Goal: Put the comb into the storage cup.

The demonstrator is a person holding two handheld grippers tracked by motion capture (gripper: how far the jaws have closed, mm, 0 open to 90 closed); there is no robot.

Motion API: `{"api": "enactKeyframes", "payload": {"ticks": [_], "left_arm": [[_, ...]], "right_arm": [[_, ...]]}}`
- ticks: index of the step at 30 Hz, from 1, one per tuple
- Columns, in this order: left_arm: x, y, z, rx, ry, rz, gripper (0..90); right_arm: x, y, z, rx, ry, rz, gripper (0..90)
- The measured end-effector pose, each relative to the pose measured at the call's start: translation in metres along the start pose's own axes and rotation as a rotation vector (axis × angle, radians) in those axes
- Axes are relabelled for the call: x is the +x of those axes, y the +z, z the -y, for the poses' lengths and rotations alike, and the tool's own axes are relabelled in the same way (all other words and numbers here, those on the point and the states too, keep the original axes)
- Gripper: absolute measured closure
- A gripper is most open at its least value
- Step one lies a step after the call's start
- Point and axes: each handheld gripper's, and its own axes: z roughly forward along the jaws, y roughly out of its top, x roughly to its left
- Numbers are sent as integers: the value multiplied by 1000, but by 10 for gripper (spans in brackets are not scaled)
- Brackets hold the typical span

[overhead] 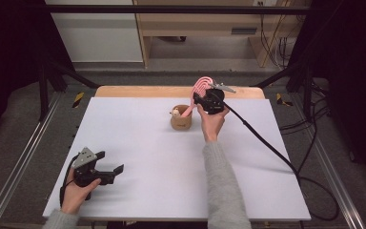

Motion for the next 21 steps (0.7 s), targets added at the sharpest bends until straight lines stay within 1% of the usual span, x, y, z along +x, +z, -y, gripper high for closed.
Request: {"api": "enactKeyframes", "payload": {"ticks": [6, 8, 10, 14, 15, 18, 21], "left_arm": [[0, 0, 0, 0, 0, 0, 23], [0, 0, 0, 1, 1, 0, 24], [0, 0, 0, 0, 1, 0, 23], [0, 0, 0, 0, 0, 0, 23], [0, 0, 0, 1, 0, 0, 23], [0, 0, 0, 2, 2, 0, 23], [0, 0, 0, 2, 3, -1, 23]], "right_arm": [[-1, 1, 1, 14, -43, 11, 532], [-1, 1, 2, 14, -52, 6, 512], [-1, 1, 2, 20, -59, -3, 473], [-3, 2, 2, 37, -92, -1, 413], [-3, 1, 2, 35, -104, -3, 383], [-2, -1, 2, 29, -122, -5, 336], [-2, -4, 1, 22, -149, -6, 267]]}}
